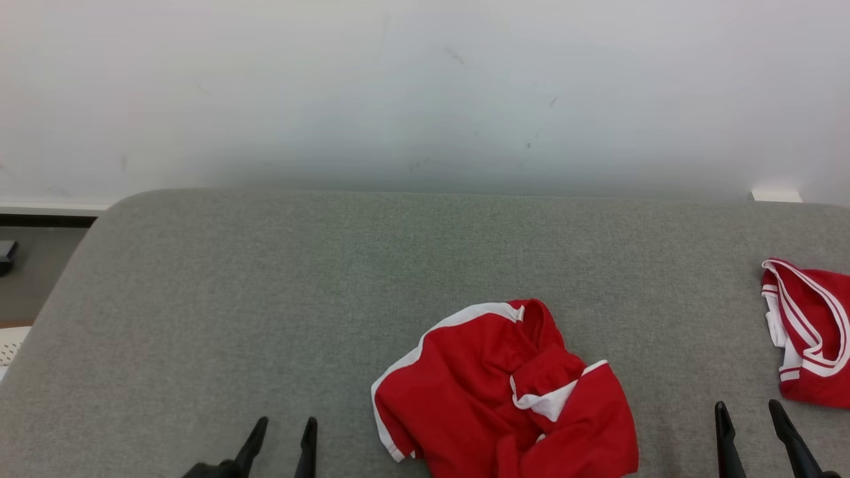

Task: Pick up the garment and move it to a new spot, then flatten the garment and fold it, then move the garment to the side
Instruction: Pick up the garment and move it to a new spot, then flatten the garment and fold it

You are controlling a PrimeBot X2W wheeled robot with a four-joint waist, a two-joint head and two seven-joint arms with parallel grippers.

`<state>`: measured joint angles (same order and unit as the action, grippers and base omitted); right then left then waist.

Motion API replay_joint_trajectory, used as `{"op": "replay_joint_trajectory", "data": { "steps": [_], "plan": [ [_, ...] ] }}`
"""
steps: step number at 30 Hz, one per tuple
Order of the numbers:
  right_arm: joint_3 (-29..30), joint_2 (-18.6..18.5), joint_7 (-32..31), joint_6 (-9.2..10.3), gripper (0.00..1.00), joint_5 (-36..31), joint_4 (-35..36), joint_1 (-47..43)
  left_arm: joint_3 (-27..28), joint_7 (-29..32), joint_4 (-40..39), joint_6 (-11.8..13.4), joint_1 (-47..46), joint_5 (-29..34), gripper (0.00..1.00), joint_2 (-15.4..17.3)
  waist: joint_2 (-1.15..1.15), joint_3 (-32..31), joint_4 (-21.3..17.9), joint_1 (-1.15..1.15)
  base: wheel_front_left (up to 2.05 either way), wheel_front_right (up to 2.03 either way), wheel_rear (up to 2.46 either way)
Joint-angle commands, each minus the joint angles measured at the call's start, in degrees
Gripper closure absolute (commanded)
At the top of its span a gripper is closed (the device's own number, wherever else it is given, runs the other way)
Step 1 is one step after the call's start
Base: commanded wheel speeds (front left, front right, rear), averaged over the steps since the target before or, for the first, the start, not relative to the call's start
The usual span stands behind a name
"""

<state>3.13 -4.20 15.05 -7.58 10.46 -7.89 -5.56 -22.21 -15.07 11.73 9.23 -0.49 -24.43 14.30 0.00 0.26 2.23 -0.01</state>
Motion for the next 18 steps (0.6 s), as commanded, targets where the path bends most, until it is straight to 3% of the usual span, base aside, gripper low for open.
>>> {"op": "replay_joint_trajectory", "data": {
  "steps": [1,8,18],
  "plan": [
    [0.06,0.03,0.15,0.18,0.00,0.30,-0.24,-0.76,1.12,-0.08,-0.64,-0.53,1.42,1.62,0.00,-0.69,0.00,-0.06,-0.03,0.01,0.00,0.00,0.00],
    [-0.74,0.58,0.15,0.18,0.00,0.17,-0.86,-0.79,8.16,-0.07,-1.45,-4.45,5.79,6.68,0.00,-5.44,0.00,-0.22,-0.56,0.01,0.00,0.00,0.00],
    [-2.90,0.77,0.15,0.18,0.00,0.13,-1.44,1.48,10.37,-0.07,-0.44,-10.69,1.00,11.60,0.00,-8.79,0.00,0.88,-3.41,0.01,0.00,0.00,0.00]
  ]
}}
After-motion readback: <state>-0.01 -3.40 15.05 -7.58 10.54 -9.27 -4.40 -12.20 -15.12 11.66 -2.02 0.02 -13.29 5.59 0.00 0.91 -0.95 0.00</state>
